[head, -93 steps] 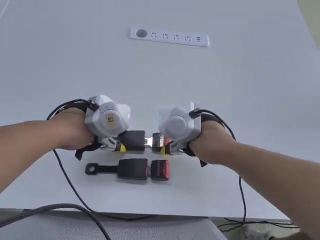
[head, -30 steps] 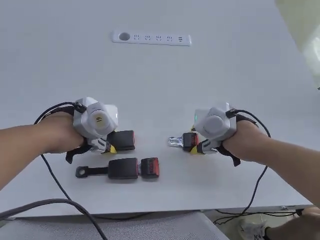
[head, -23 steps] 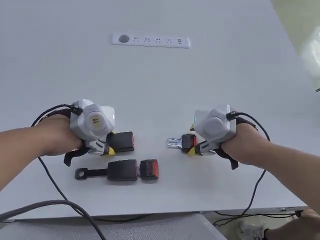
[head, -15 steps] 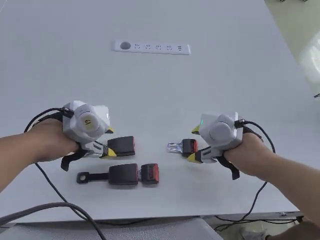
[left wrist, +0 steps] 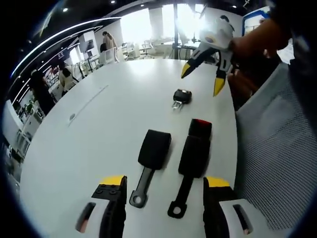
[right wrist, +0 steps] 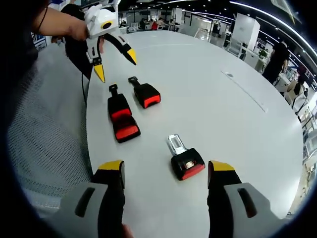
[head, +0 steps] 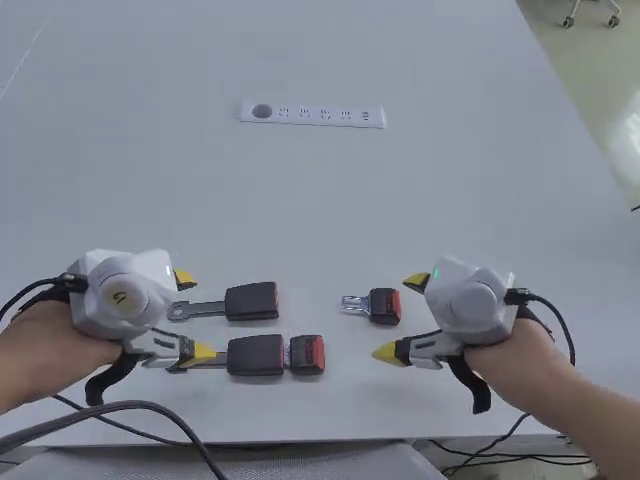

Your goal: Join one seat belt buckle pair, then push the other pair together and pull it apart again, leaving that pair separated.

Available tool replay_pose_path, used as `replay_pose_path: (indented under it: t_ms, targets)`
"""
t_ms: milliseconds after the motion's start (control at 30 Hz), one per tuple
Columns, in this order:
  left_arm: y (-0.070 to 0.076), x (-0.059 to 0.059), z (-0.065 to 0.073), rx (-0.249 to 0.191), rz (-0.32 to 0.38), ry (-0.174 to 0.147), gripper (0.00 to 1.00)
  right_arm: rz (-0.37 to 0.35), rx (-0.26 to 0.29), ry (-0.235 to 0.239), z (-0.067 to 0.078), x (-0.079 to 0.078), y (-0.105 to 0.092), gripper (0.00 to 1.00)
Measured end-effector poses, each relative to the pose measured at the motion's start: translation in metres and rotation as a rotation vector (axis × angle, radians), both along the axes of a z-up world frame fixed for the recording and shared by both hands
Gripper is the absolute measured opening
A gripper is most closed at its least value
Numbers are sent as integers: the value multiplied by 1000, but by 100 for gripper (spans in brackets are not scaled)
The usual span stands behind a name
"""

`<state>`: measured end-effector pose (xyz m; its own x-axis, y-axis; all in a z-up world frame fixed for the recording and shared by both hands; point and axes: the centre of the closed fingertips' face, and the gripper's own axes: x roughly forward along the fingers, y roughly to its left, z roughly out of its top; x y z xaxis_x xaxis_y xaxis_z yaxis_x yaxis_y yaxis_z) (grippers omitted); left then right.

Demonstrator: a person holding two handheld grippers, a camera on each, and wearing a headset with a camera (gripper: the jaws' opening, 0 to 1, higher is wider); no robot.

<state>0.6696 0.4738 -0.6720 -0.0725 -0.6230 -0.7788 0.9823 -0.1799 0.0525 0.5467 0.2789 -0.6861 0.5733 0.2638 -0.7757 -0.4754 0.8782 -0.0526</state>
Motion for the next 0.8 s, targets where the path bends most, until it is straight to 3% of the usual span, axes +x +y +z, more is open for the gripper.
replay_pose_path:
  t_ms: [133,333,567,800]
  targets:
    - [17,4,10,-28,78,-15,74,-19,5,-28,7,-7,5,73]
    - [41,10,7,-7,173,10,93,-68,25,-52,12,-12,6,80]
    - [51,9,7,-8,231,26,100,-113,34,-78,14,-14,7,94]
    - [59,4,4,-10,249,36,100,-120,65,-67,13,-19,17,97]
